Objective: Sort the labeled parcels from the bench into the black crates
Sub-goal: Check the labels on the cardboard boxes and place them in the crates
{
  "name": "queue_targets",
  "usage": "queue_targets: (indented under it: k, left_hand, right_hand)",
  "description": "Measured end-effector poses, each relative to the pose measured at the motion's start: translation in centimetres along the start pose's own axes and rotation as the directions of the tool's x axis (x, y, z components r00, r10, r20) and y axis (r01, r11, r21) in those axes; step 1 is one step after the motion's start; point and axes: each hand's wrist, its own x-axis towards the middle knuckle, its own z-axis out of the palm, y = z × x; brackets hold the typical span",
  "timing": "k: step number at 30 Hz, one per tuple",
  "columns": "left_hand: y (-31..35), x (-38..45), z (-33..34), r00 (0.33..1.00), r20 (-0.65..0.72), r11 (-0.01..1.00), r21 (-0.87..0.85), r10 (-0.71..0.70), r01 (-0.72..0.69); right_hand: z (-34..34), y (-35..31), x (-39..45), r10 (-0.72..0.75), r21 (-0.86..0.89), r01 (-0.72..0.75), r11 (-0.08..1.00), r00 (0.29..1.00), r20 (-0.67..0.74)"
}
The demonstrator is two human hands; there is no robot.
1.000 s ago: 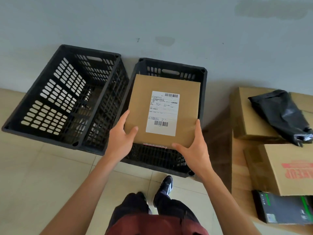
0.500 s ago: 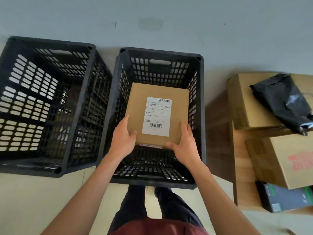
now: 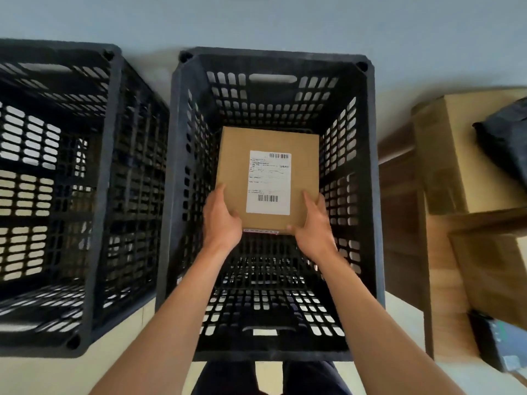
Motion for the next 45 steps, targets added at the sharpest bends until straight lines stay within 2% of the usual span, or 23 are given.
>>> queue_targets:
  k: [7,12,15,20,28,37,40,43,45]
  left_hand:
    - [-1.2,3.0,1.7,0.997,-0.079,1.0,-0.013,-0.001,0.0]
    - [-1.6,5.0,2.9,0.996,-0.09,0.999,0.044,0.01,-0.006]
    - [-1.5,5.6,3.0,0.998,-0.053,0.989,0.149,0.029,-0.021]
    - [-1.4,3.8,3.2,0.98,-0.011,0.888,0.426,0.196,-0.173]
    - [-2.7,2.3,2.4,0.972,0.115,0.787,0.57,0.206,-0.234]
    - [-2.4,2.3,1.6,0.972,0.177,0.769,0.595,0.157,-0.233]
    - [-1.9,2.5,1.7,0.973,0.19,0.767,0.603,0.131,-0.221]
    - [-1.6,2.7,1.5,0.971,0.211,0.761,0.611,0.11,-0.219]
    - [-1.7,2.8,1.1,0.968,0.224,0.763,0.606,0.11,-0.226]
  right_hand:
    - [1.1,-0.1,4.1,0.025,-0.01,-0.024,1.0,0.999,0.041]
    - [1.7,-0.2,5.9,-0.038,-0.103,0.037,0.994,0.999,-0.008]
    - [2.2,-0.1,6.4,-0.074,-0.148,0.07,0.987,0.997,-0.021]
    - [2.9,0.0,6.1,-0.099,-0.149,0.092,0.984,0.994,-0.038]
    - [3.0,0.9,6.0,-0.126,-0.123,0.123,0.985,0.992,-0.019]
    - [2.3,0.8,6.1,-0.14,-0.15,0.141,0.979,0.99,0.02]
    - [2.4,0.3,6.0,-0.142,-0.239,0.142,0.961,0.99,0.02]
    - [2.9,0.2,5.8,-0.254,-0.433,0.22,0.874,0.967,-0.02]
    - [3.4,0.4,5.7,-0.313,-0.507,0.281,0.815,0.949,0.022]
